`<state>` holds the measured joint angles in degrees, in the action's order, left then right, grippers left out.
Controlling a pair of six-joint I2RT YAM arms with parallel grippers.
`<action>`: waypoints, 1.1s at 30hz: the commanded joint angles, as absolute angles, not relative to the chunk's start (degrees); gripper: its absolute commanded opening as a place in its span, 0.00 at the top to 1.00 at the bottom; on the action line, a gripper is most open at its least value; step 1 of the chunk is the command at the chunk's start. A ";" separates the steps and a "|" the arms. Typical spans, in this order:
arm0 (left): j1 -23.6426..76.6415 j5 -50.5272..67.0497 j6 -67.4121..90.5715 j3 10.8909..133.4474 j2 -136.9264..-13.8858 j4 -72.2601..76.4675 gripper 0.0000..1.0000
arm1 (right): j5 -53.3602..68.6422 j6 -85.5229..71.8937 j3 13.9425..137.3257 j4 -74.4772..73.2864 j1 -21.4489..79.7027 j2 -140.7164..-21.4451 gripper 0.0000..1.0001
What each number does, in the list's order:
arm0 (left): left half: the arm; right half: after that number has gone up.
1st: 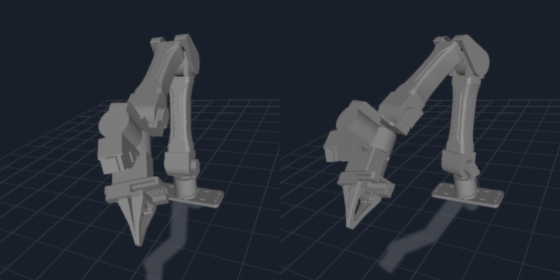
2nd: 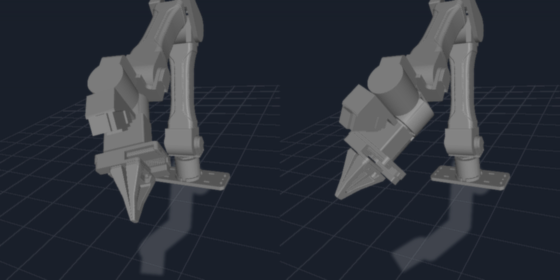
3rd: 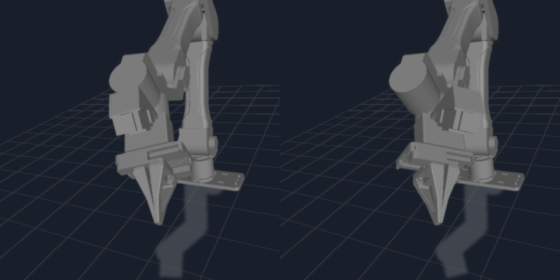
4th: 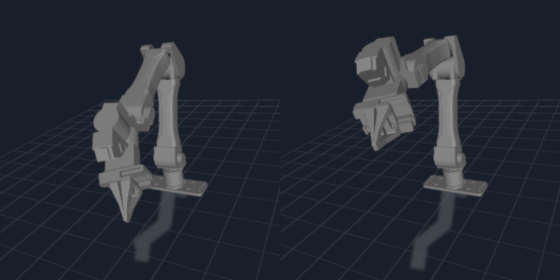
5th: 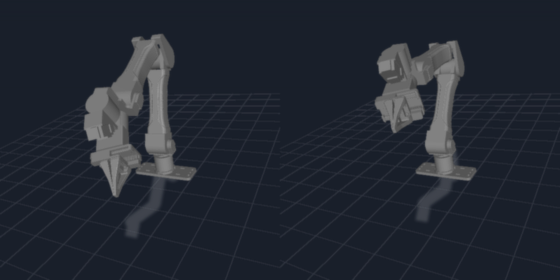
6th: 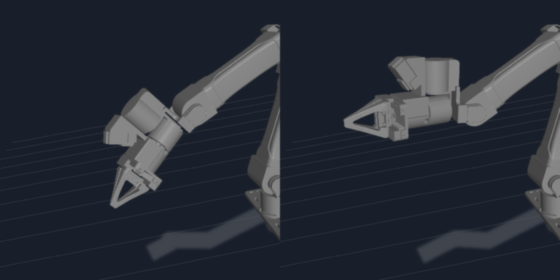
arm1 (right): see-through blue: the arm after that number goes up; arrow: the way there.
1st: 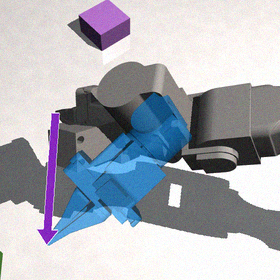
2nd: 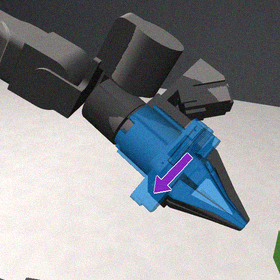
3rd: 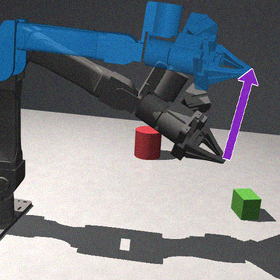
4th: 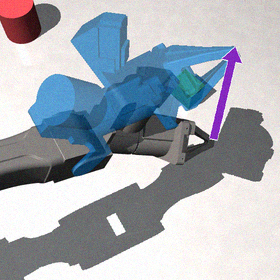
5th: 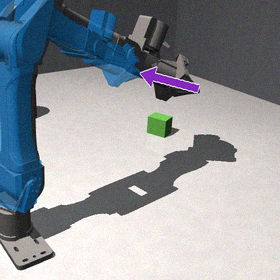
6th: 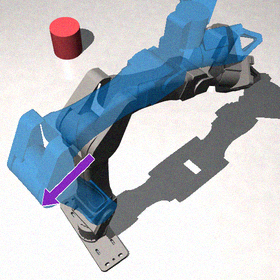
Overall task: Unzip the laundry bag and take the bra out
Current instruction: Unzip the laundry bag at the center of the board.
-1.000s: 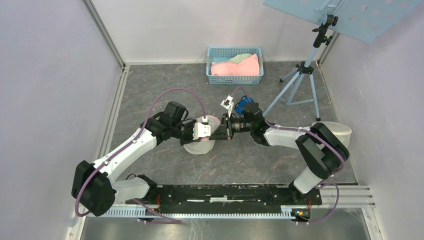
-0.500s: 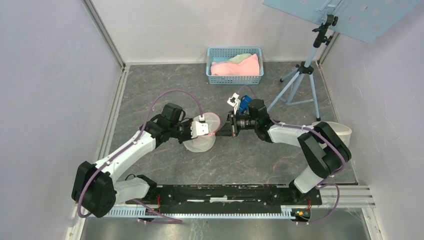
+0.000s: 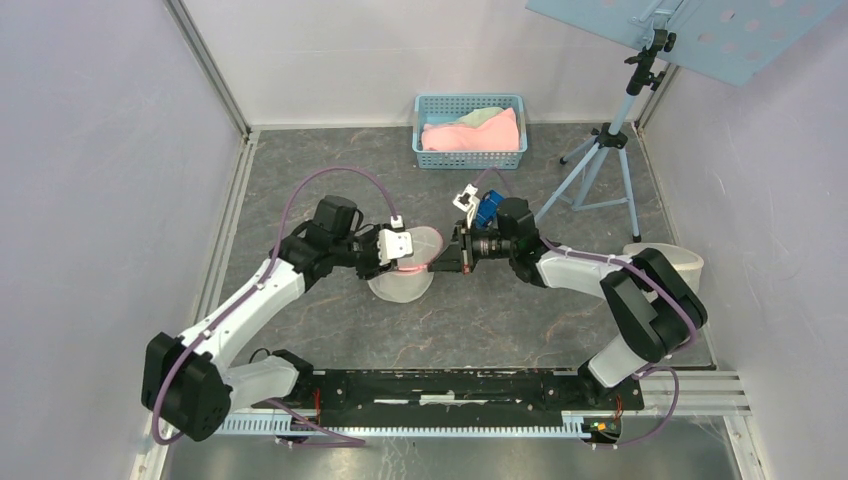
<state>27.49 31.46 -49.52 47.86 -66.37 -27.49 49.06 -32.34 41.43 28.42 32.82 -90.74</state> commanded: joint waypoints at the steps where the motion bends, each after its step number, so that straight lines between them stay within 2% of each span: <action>1: 29.07 35.00 -46.04 50.81 -62.79 -28.89 0.47 | 49.83 -35.17 42.45 34.44 35.16 -91.03 1.00; 6: 31.80 33.27 -44.70 50.08 -64.22 -29.08 0.45 | 49.75 -35.81 43.83 34.89 36.26 -92.09 1.00; 11: 33.26 30.78 -45.22 49.23 -66.68 -28.78 0.48 | 49.76 -35.09 43.82 34.37 36.29 -92.40 1.00; 13: 33.36 29.46 -45.05 49.22 -67.77 -28.82 0.54 | 49.82 -34.75 43.73 34.07 36.30 -92.33 1.00; 21: 32.99 25.96 -46.79 46.73 -67.20 -27.22 0.94 | 50.03 -31.78 43.55 31.01 34.84 -91.91 1.00; 22: 32.47 25.97 -46.91 46.40 -67.07 -26.95 0.97 | 50.01 -31.23 43.44 30.36 34.36 -91.67 1.00; 33: 27.51 27.27 -49.99 45.20 -68.10 -22.91 0.98 | 50.40 -27.13 42.25 26.05 28.26 -87.48 1.00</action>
